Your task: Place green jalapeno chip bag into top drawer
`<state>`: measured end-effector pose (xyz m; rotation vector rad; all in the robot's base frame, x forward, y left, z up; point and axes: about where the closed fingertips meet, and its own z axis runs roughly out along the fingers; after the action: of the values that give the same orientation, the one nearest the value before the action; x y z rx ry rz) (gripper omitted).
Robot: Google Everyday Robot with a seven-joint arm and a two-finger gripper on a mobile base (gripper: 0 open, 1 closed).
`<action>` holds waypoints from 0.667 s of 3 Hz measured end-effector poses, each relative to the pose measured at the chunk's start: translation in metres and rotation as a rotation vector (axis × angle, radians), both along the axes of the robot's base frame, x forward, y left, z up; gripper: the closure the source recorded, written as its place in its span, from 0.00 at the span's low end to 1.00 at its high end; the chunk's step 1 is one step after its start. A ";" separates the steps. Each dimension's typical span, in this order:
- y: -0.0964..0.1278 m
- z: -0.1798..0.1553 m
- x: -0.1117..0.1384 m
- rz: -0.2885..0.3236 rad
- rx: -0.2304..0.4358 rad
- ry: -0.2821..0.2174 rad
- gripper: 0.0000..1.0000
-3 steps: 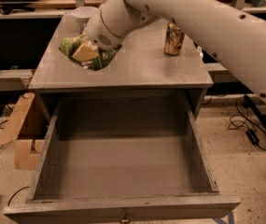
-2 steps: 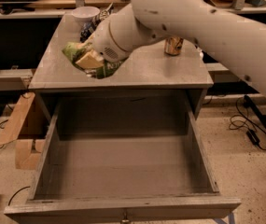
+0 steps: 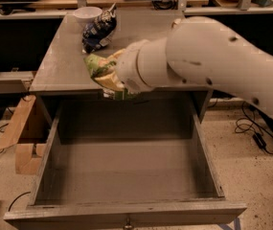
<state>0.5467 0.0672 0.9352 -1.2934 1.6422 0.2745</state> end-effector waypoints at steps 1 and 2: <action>-0.022 -0.022 -0.013 -0.059 0.099 0.026 1.00; -0.048 -0.064 -0.013 -0.079 0.222 0.094 1.00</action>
Offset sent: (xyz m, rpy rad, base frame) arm -0.0063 -0.1003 -0.1291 0.3885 0.1985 -0.1289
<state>0.5338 0.0195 0.8709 -1.0597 1.6854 0.4623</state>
